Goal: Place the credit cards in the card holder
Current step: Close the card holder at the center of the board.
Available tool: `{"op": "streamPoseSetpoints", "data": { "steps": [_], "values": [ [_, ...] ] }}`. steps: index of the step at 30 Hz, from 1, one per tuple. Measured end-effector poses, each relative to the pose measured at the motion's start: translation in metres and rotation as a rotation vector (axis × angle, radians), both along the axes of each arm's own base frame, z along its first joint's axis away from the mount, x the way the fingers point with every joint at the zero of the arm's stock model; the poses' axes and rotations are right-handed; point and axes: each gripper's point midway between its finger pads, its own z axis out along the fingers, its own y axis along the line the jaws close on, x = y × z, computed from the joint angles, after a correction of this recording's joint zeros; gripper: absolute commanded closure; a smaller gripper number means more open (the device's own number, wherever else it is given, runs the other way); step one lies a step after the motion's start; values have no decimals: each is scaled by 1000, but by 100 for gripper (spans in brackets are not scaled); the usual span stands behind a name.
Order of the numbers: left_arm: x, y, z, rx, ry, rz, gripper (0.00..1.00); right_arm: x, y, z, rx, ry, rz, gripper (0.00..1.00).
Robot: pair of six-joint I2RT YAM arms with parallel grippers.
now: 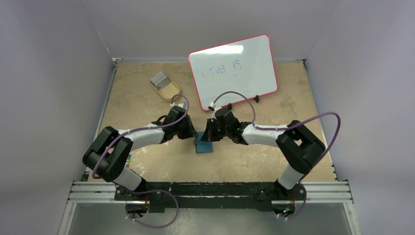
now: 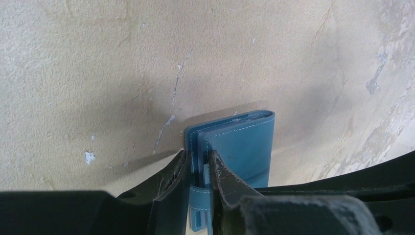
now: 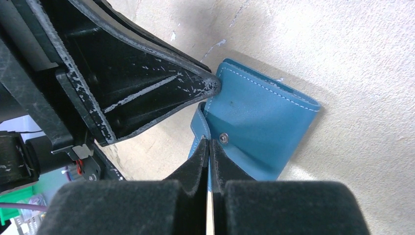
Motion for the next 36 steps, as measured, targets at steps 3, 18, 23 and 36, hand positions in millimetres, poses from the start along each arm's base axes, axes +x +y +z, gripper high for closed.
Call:
{"op": "streamPoseSetpoints", "data": {
  "steps": [3, 18, 23, 36],
  "values": [
    [0, 1, 0, 7, -2, -3, 82, -1, -1, -2, -8, 5, -2, 100],
    [-1, 2, -2, 17, 0, -7, 82, 2, -7, -6, -41, -7, -16, 100],
    [-1, 2, -2, 17, 0, -7, 82, 4, -9, -10, -58, -14, -27, 100],
    [-3, 2, 3, 9, -1, -12, 82, 7, -10, -13, -78, -26, -26, 100]
  ]
}}
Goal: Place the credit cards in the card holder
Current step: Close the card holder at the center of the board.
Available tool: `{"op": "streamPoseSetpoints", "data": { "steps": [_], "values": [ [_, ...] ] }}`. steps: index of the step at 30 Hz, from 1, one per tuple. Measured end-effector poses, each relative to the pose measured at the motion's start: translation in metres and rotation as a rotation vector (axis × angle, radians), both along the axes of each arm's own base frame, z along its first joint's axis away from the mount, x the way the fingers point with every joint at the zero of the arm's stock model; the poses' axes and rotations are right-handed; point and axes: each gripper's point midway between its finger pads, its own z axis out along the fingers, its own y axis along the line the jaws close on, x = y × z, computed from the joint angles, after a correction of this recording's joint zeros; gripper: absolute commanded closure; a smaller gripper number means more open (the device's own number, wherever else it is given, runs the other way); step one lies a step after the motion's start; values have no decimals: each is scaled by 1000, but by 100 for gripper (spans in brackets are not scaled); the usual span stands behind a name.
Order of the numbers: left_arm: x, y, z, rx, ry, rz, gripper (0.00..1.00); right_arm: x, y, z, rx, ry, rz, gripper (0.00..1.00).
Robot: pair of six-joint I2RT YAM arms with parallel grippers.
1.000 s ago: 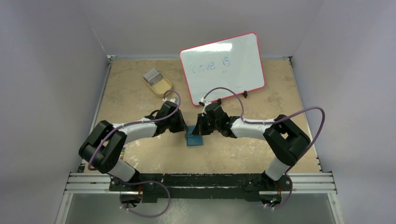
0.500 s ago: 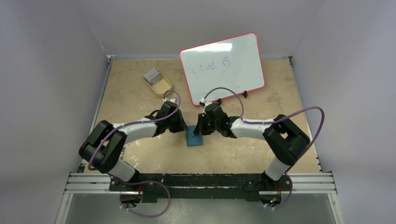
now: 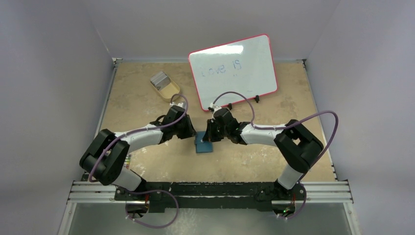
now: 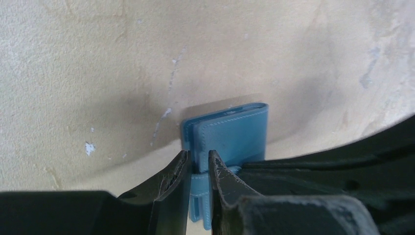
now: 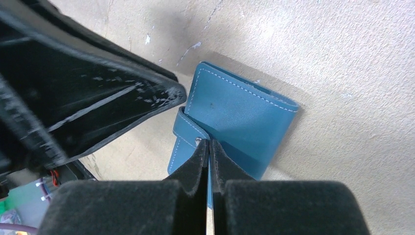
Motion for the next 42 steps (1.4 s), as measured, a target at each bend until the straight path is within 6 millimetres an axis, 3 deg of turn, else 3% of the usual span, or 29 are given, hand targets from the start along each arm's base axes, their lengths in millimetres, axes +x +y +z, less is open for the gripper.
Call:
{"op": "streamPoseSetpoints", "data": {
  "steps": [7, 10, 30, 42],
  "values": [
    [0, -10, 43, -108, -92, -33, 83, 3, 1, -2, -7, -5, -6, 100],
    [-4, -13, 49, -140, -103, -46, 87, 3, 1, -2, -8, -5, -6, 100],
    [-21, -27, 13, -150, -6, -106, 100, 13, -6, -4, 5, 9, -25, 100],
    [-12, -32, 5, -128, 10, -109, 100, 14, -7, -4, 6, 9, -28, 100]
  ]
}}
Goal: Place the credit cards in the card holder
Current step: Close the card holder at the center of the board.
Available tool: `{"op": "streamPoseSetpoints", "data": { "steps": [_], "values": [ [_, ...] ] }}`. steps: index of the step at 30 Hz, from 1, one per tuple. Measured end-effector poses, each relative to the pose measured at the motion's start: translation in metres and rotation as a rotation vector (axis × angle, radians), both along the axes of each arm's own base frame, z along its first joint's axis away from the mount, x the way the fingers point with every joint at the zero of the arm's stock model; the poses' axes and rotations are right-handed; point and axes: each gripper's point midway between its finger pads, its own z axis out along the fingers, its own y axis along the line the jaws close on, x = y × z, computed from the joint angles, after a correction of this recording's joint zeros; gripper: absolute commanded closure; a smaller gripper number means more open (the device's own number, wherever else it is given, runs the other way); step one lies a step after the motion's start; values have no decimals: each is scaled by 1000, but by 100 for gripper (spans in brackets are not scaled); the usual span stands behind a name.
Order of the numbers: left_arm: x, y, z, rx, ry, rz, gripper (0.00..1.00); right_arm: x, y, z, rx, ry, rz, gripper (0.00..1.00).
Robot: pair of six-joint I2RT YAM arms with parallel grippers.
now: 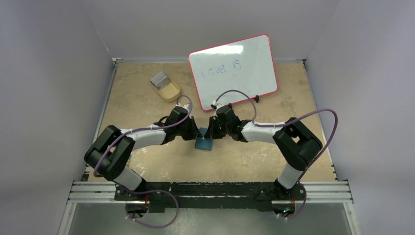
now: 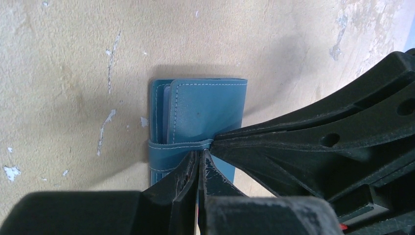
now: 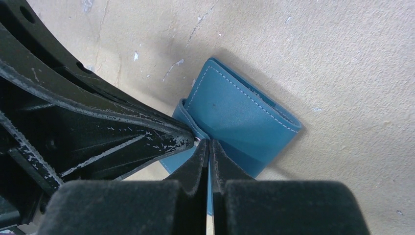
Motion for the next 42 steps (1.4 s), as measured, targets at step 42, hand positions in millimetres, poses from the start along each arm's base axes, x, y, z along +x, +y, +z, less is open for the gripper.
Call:
{"op": "streamPoseSetpoints", "data": {
  "steps": [42],
  "values": [
    [24, -3, -1, 299, 27, -53, 98, 15, -1, -2, 38, 59, -61, 93]
  ]
}}
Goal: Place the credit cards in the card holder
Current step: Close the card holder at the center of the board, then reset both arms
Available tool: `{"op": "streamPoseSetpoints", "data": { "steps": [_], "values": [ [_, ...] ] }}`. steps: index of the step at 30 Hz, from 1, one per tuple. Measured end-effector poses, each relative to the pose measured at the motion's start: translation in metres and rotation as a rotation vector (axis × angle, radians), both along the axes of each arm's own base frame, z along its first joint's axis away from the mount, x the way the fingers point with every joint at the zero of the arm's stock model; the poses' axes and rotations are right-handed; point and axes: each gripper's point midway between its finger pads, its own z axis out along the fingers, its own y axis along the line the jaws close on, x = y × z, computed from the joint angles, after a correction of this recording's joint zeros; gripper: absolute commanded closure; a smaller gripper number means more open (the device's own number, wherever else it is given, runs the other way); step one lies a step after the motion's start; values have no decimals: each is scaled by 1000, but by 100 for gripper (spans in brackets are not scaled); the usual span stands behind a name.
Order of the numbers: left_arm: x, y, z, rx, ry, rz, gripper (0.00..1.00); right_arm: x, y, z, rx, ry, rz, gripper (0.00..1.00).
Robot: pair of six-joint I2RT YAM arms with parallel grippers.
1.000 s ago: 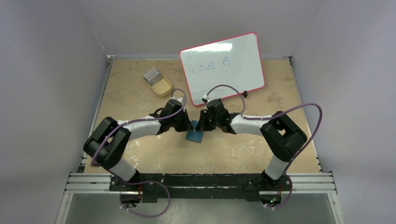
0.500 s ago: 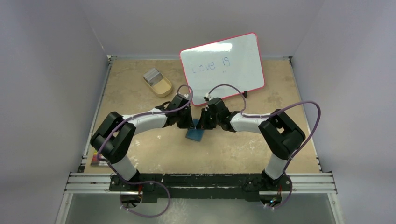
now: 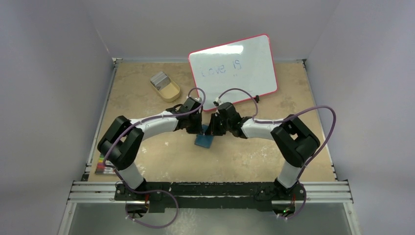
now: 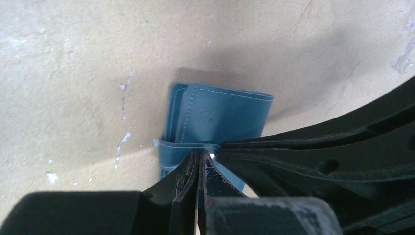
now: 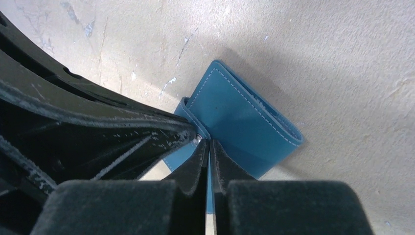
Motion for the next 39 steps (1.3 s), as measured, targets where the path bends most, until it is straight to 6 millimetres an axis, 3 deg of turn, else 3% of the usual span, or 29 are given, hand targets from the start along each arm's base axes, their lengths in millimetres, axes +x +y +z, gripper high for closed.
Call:
{"op": "streamPoseSetpoints", "data": {
  "steps": [4, 6, 11, 13, 14, 18, 21, 25, 28, 34, 39],
  "values": [
    [-6, 6, 7, -8, -11, 20, 91, -5, -4, 9, -17, -14, 9, 77],
    [-7, 9, 23, -25, -38, 29, 87, -6, -7, 24, -12, -38, 9, 65],
    [3, 11, 95, -125, -214, 60, 63, -2, -18, 96, 51, -206, -31, 38],
    [7, 17, 128, -150, -295, 81, 55, -2, -27, 132, 91, -294, -57, 4],
    [8, 21, 146, -158, -340, 95, 51, -2, -31, 148, 109, -329, -74, 1],
    [8, 48, 208, -166, -495, 162, 39, -6, -60, 209, 158, -489, -162, 0],
    [-1, 76, 251, -171, -613, 234, 36, -11, -80, 237, 180, -558, -227, 1],
    [-18, 113, 295, -177, -729, 322, 33, -16, -103, 248, 149, -590, -295, 1],
    [-31, 130, 316, -194, -780, 351, 31, -15, -114, 246, 97, -581, -325, 1],
    [-50, 152, 325, -215, -829, 381, 29, -17, -120, 239, 71, -560, -345, 1],
    [-50, 154, 303, -178, -797, 381, 28, -19, -121, 238, 73, -551, -349, 1]
  ]
}}
